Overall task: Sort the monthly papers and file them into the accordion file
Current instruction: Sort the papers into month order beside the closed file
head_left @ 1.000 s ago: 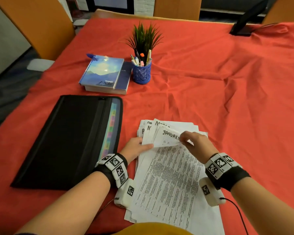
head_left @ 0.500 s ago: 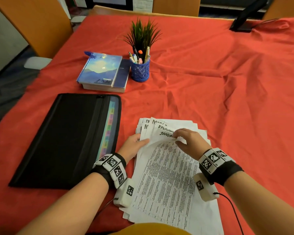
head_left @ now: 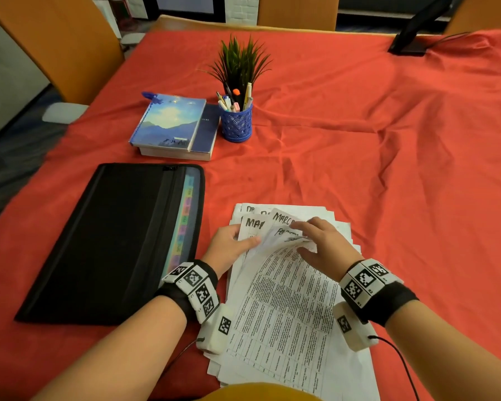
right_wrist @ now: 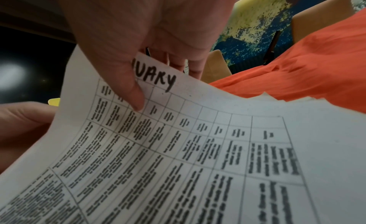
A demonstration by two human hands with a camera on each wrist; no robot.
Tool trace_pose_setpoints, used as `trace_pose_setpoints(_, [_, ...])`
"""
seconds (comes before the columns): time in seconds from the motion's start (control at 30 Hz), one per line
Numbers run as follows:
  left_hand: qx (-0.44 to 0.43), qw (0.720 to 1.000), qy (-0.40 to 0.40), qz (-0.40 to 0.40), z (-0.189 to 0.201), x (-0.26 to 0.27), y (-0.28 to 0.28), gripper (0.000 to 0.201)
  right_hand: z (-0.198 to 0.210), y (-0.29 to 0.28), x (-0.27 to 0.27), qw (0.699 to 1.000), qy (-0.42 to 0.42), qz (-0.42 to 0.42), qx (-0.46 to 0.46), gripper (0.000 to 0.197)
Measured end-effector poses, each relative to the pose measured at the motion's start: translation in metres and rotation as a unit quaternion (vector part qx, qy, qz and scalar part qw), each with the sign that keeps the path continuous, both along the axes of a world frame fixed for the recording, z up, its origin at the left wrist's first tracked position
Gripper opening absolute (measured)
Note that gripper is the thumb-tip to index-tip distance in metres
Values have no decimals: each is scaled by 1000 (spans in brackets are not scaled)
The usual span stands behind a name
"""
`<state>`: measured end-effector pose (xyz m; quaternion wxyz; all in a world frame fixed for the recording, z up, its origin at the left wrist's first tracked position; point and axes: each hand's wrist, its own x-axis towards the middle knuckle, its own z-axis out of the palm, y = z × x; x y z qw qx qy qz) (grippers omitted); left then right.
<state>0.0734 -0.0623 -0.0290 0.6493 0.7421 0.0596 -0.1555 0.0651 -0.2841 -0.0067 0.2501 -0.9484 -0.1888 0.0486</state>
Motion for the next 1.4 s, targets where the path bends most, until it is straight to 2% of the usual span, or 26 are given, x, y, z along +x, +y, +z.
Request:
trace_pose_setpoints(0.1, [-8, 1000, 4, -3, 2, -2, -2, 12, -3, -6, 2, 999, -40, 17, 2, 41])
trace_pose_setpoints(0.17, [-19, 1000, 18, 5, 2, -2, -3, 10, 1, -6, 3, 999, -32, 29, 10, 34])
trace_pose_setpoints(0.27, [-43, 998, 35, 24, 2, -2, -3, 21, 11, -4, 2, 998, -31, 42, 31, 20])
trace_pose_setpoints(0.33, [-75, 996, 48, 24, 3, -1, 0, 23, 14, -2, -1, 999, -26, 16, 42, 33])
trace_pose_setpoints(0.4, [-108, 991, 78, 9, 7, -2, 0, 27, 14, -1, -1, 997, 3, -22, 72, 59])
trace_pose_setpoints(0.47, [-95, 990, 104, -22, 12, -4, -1, 44, 13, -1, 1, 994, 30, -41, 96, 74])
trace_pose_setpoints(0.53, [-73, 991, 110, -34, 14, -6, -2, 54, 10, -2, 3, 997, 8, -24, 74, 66])
trace_pose_setpoints(0.63, [-100, 992, 62, -46, 14, -4, -2, 41, 8, -4, 2, 997, -53, 14, 51, 42])
trace_pose_setpoints(0.7, [-118, 992, 39, -31, 15, -5, -5, 37, 6, -4, 1, 997, -49, 18, 49, 54])
trace_pose_setpoints(0.73, [-122, 991, 42, -32, 15, -6, -7, 44, 5, -5, 1, 998, -39, 16, 43, 66])
trace_pose_setpoints(0.77, [-112, 991, 50, -46, 12, -8, -9, 60, 4, -6, 3, 999, -28, 12, 30, 76])
trace_pose_setpoints(0.8, [-89, 991, 58, -81, 12, -11, -10, 77, 4, -6, 4, 1000, -18, 13, 14, 79])
trace_pose_setpoints(0.83, [-67, 990, 58, -113, 13, -14, -10, 85, 5, -6, 4, 999, -26, 22, 1, 74])
trace_pose_setpoints(0.87, [-56, 988, 47, -135, 16, -15, -8, 84, 4, -7, 3, 998, -58, 33, -9, 61])
trace_pose_setpoints(0.93, [-18, 993, 13, -118, 16, -7, -4, 56, 4, -9, 3, 988, -144, 41, -40, 38])
trace_pose_setpoints(1.0, [90, 994, -37, -50, 10, 8, 1, 22, 5, -11, 3, 982, -175, 34, -61, 30])
trace_pose_setpoints(1.03, [162, 985, -53, -34, 6, 15, 4, 15, 5, -11, 2, 984, -167, 40, -49, 28])
trace_pose_setpoints(1.1, [273, 960, -44, -45, -3, 25, 5, 17, 5, -10, 0, 989, -131, 69, -5, 23])
trace_pose_setpoints(1.17, [325, 941, -28, -85, -7, 29, 1, 20, 3, -7, -4, 992, -95, 84, 16, 19])
trace_pose_setpoints(1.3, [285, 955, -18, -83, -13, 33, -6, 15, -2, -1, -11, 993, -88, 75, 12, 20])
trace_pose_setpoints(1.4, [205, 977, -19, -50, -12, 34, -6, 18, -6, -1, -11, 992, -99, 73, 9, 23])
